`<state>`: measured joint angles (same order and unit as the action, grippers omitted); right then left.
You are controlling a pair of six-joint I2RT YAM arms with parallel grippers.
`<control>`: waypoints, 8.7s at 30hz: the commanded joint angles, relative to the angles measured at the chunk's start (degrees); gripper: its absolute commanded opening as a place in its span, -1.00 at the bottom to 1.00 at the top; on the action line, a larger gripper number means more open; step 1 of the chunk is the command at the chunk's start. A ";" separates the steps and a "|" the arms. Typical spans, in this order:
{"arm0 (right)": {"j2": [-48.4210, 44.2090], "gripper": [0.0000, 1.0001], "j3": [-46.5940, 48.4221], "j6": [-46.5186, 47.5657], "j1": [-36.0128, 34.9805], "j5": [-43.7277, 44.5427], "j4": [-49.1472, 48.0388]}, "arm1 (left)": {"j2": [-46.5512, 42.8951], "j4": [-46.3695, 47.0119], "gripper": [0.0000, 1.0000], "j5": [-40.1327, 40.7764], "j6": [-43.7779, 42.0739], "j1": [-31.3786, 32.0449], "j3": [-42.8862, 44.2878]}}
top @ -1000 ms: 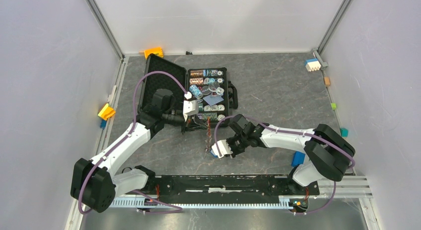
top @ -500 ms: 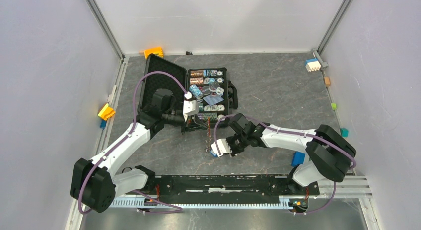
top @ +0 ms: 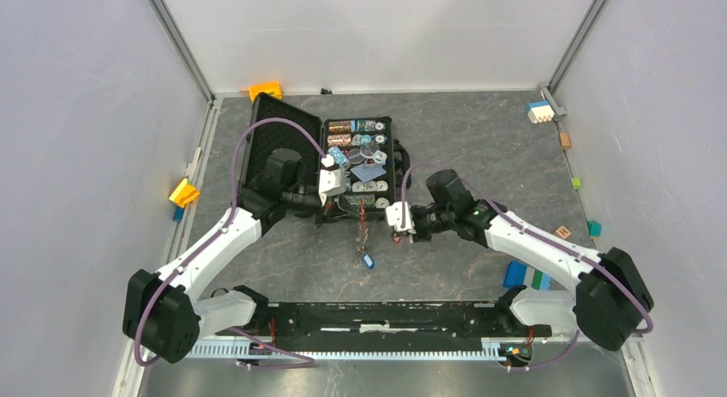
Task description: Put the keys on the keyring
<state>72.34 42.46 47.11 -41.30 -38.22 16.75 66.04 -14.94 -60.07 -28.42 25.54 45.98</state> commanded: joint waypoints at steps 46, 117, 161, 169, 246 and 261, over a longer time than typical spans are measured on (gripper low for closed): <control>-6.25 -1.00 7.83 -40.68 11.33 -17.89 -14.09 | 1.81 -0.25 -0.96 26.86 18.14 15.59 12.64; 4.11 -1.00 5.28 -58.78 16.63 -22.34 -27.24 | 3.66 1.77 -0.96 39.97 19.28 20.87 13.09; 5.13 -1.00 3.42 -61.51 18.01 -23.12 -30.10 | 2.75 3.07 -0.96 34.33 17.53 20.80 12.43; 5.16 -1.00 2.96 -62.05 18.05 -23.64 -31.03 | 2.53 4.07 -0.95 34.31 18.02 20.47 11.79; -1.58 -0.61 -7.29 -63.90 17.77 -31.16 -44.47 | 2.70 39.35 -0.96 6.63 30.97 11.99 -2.99; -0.68 -1.00 1.92 -54.49 18.84 -30.33 -26.73 | 2.99 34.64 -0.96 8.35 25.31 11.81 -2.73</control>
<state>71.22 39.13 -12.53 -22.76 -69.69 -17.47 70.24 18.39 -51.09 0.16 37.30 41.91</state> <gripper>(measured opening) 0.006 0.037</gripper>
